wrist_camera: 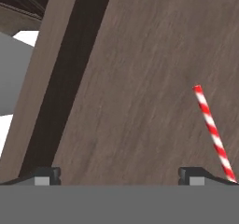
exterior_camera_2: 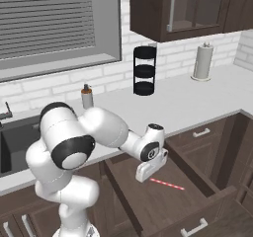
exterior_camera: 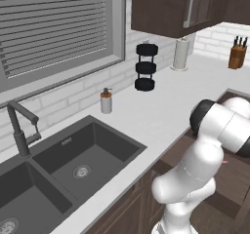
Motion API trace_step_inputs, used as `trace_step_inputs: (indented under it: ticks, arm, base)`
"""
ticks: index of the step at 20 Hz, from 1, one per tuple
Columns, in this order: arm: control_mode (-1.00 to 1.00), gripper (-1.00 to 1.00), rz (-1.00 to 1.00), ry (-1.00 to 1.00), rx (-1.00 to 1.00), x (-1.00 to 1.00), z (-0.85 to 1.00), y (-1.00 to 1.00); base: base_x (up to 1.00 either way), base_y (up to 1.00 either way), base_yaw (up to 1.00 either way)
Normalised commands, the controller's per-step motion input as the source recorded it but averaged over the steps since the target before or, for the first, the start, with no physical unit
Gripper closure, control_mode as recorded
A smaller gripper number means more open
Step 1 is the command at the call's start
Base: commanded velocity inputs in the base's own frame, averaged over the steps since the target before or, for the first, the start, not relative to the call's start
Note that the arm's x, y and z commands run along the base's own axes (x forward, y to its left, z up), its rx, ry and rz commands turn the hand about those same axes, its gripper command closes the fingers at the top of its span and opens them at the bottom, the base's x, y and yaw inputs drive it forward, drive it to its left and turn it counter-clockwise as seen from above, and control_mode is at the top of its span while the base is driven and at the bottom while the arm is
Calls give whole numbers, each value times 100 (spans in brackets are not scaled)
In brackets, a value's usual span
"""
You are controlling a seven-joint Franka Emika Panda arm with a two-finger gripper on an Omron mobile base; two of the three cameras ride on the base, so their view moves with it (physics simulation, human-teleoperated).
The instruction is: Take a straw from the drawer in front and place it inside the glass cup on the dining counter.
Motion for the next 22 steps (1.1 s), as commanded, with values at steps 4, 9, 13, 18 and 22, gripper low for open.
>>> trace_step_inputs:
  ticks: [4,9,13,18,22]
  arm:
    - [-100,-100,12,0,6,6,-23,0]
    - [-100,-100,12,0,11,10,-20,0]
    - [-100,-100,11,0,14,15,-11,-4]
    - [-100,-100,10,-5,10,10,0,-28]
    - [-100,-100,4,-2,5,2,-5,-30]
  base:
    - [0,0,0]
    - [0,0,0]
    - [0,0,0]
    - [0,0,0]
    - [0,0,0]
